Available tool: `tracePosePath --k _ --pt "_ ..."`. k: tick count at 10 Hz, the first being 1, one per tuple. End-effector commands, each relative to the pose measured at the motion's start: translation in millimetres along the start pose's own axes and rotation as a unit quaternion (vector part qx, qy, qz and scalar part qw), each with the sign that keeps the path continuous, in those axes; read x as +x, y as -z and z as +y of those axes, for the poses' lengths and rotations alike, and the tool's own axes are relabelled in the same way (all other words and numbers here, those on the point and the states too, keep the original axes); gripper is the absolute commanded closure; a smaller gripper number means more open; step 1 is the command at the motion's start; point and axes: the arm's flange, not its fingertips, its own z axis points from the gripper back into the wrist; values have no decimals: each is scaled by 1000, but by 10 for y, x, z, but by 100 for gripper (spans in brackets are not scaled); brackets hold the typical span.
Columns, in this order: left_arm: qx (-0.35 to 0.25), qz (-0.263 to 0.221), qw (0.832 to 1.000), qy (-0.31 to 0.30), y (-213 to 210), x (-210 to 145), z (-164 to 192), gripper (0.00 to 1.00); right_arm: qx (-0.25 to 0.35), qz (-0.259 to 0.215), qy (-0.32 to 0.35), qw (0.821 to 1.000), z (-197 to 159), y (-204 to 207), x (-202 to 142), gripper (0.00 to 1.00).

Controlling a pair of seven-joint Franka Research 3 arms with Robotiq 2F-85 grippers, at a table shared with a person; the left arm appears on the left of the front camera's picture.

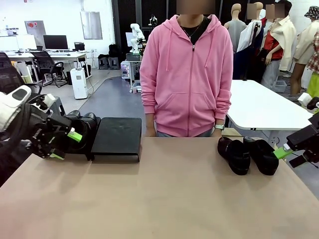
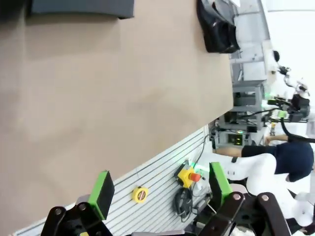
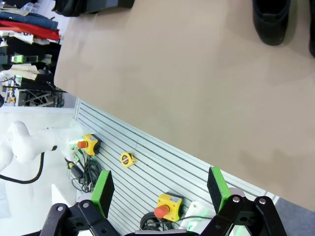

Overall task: Organize the shoes by placing them on the stand.
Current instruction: Place the Shoe from the middle of the table onto the Shoes Stand.

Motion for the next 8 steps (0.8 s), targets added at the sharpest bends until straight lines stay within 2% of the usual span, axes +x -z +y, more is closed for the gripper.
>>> tracePosePath --k 1,2,8 --pt "13 51 998 41 161 148 -12 0 14 -8 -11 1000 -7 -12 19 0" --pt "0 0 1000 0 0 0 0 0 14 -8 -11 1000 -7 -12 19 0" --pt "0 0 1000 0 0 0 0 0 14 -8 -11 1000 -7 -12 19 0"
